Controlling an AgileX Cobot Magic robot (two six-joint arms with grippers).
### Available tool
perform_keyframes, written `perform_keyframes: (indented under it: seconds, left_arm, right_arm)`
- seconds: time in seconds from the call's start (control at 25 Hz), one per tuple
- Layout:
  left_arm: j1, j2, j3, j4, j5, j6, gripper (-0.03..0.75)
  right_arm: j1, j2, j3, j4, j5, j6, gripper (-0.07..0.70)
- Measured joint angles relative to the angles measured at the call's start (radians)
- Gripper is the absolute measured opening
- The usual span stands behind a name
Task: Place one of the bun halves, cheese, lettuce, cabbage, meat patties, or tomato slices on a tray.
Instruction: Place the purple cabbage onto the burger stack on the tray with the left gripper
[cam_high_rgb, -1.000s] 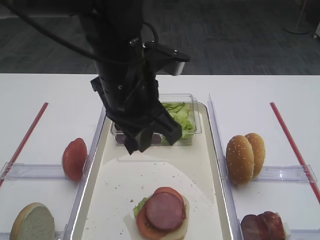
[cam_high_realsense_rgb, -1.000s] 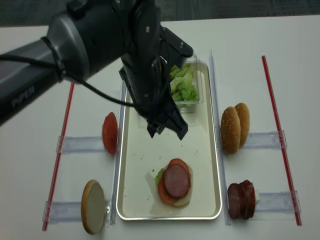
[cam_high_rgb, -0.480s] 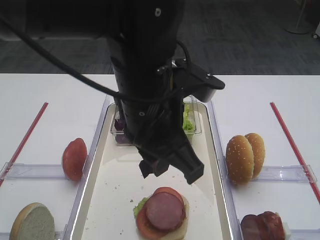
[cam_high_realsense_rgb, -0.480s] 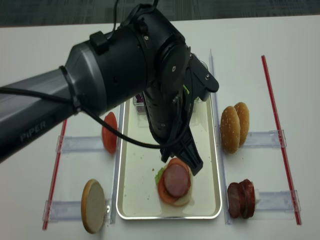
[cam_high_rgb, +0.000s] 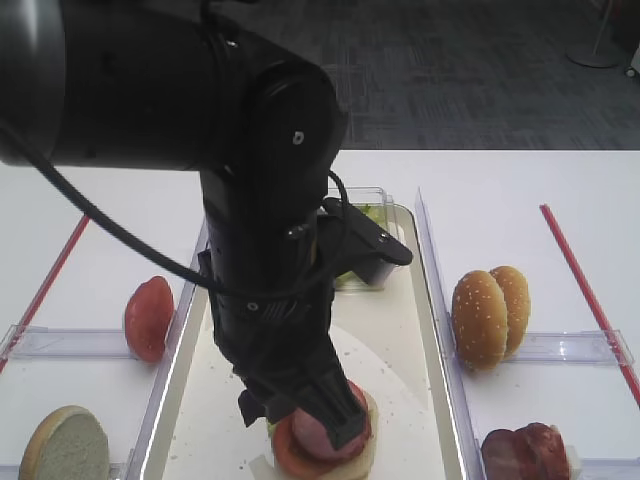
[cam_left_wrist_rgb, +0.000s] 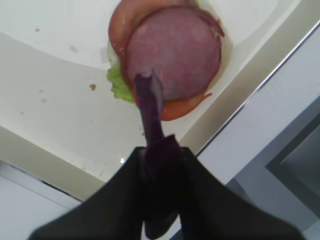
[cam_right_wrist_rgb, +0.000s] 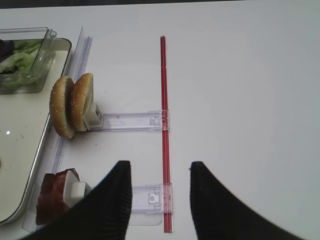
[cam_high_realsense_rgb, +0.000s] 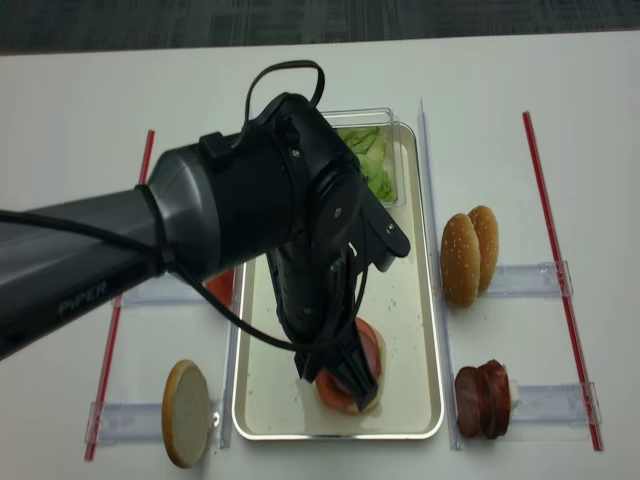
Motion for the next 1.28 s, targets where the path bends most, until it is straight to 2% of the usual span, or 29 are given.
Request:
perform_keyframes:
  seconds: [0.32,0.72,0.92,1.28]
  left_arm:
    - [-0.008,0.013,0.004,-0.016,-0.065,0.039,0.123]
    - [-0.018,0.088,-0.007,-0.052,-0.090,0.076,0.123]
    - [-0.018,0.099,-0.021,-0.053,-0.126,0.091,0.123]
    - [-0.018,0.133,-0.021,-0.056,-0.131,0.097,0.123]
  right_arm:
    - [0.000,0.000,0.000,0.000,0.000,0.001,0.319]
    - [0.000,0.000,0.000,0.000,0.000,0.002,0.319]
    - [0.000,0.000,0.000,0.000,0.000,0.002,0.319]
    - [0.000,0.000,0.000,0.000,0.000,0.002,0.319]
